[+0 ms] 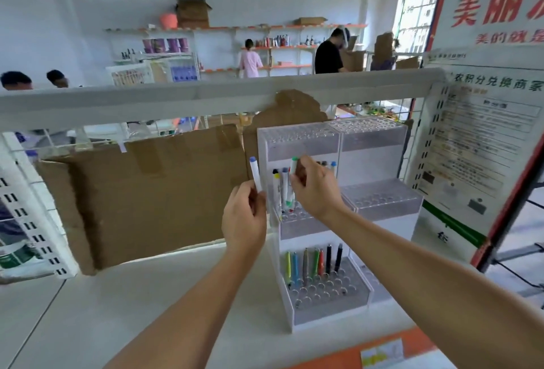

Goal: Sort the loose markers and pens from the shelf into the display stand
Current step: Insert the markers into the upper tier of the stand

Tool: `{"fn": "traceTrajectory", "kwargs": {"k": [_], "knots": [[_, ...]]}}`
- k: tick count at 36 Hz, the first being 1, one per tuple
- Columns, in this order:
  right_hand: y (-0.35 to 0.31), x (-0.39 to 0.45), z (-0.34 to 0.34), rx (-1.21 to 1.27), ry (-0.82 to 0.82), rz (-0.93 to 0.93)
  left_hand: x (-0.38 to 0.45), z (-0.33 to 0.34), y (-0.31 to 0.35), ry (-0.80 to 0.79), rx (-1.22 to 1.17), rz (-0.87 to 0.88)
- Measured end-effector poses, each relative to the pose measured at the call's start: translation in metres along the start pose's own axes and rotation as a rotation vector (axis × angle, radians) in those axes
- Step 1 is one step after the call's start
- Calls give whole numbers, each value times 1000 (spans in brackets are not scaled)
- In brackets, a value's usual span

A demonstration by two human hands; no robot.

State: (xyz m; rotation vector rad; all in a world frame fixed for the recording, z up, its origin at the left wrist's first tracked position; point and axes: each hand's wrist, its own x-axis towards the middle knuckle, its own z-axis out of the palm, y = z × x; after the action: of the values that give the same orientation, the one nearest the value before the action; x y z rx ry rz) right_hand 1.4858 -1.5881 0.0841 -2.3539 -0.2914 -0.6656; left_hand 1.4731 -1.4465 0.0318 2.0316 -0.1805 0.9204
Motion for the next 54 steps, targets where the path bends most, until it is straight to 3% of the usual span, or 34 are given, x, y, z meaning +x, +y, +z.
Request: {"fn": "traceTrajectory", "kwargs": {"k": [8,29,31,33,35,38,42,47,54], "knots": [[-11,2,-5,-60,-53,-50,3,-4,-2,4,27,-31],[-5,-7,9,-230,-228,69,-2,-12,-3,-3,41,-28],[-4,-7,7,-266,-184,57,-1,-14,0,2,32,-16],[-6,-3,1,-214,-39,30,1,-15,5,-8,26,26],[-13,3,-5,-18,85,-5,3,-15,11,-22,21,73],[-32,10,-11,250,76,-82,7,-11,23,-45,27,118],[-43,8,-12,294,88,-102,8,-5,32,-49,15,164],[-21,18,-33,338,367,-37,10,-10,26,-45,18,97],[4,9,-21,168,187,-47,7,-9,0,-131,136,-61]]}}
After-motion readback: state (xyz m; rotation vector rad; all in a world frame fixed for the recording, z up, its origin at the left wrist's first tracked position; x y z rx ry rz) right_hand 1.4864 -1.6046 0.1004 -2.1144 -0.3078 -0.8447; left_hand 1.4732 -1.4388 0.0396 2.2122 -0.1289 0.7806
